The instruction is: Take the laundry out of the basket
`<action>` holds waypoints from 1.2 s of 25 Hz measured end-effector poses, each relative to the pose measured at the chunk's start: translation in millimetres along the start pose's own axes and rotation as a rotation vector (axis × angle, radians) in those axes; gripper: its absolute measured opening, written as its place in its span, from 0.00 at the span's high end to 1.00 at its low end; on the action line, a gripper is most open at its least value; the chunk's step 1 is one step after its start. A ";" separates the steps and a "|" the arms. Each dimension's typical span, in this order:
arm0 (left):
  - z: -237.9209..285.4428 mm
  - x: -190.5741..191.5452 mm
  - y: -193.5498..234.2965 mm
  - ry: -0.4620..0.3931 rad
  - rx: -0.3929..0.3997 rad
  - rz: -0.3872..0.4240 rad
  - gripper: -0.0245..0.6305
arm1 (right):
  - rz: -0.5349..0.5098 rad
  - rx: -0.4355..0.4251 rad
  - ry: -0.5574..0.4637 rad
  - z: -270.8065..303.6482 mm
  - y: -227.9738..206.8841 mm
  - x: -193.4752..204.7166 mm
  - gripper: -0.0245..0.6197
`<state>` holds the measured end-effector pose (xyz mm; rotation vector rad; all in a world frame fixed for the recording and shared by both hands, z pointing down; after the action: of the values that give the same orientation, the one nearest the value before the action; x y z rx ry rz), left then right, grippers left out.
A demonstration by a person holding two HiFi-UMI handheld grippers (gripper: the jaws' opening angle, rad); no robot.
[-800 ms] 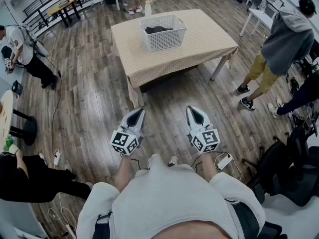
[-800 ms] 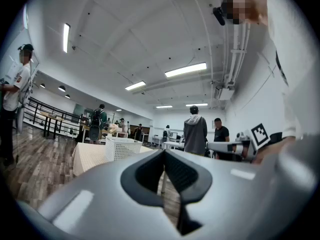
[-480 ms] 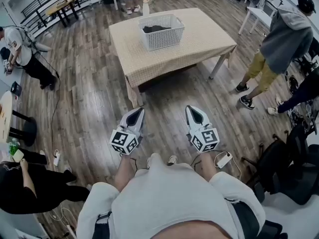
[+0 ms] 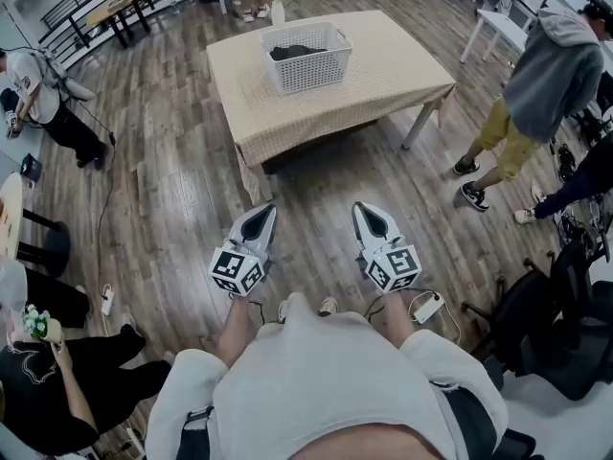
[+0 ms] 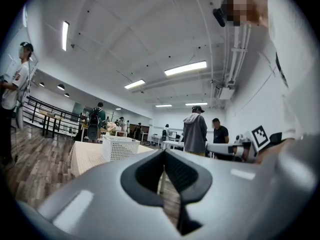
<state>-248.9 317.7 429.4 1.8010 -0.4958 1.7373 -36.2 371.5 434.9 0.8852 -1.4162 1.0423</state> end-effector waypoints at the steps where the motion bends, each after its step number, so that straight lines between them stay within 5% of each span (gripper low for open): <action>1: 3.4 0.2 -0.7 0.000 -0.004 0.000 0.95 | 0.001 -0.003 0.001 0.7 -3.8 0.4 0.96; 16: 57.1 11.2 -23.8 -0.007 -0.082 -0.002 0.95 | 0.022 -0.064 0.015 2.9 -81.8 7.4 0.96; 30: 102.0 14.7 -9.7 -0.008 -0.076 -0.012 0.95 | 0.023 -0.065 0.016 30.4 -115.7 8.1 0.96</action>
<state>-162.9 262.2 444.3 1.7555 -0.5458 1.6809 61.2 304.9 456.2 0.8132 -1.4416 1.0129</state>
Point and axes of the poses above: the fingertips, and each gripper's own axes: z forward along the fingers, y to its left, x out of its underside, the point moved 3 cm from there along -z, backward along the fingers, and after that the axes turned 2 degrees about -z, right-handed, at the moved point
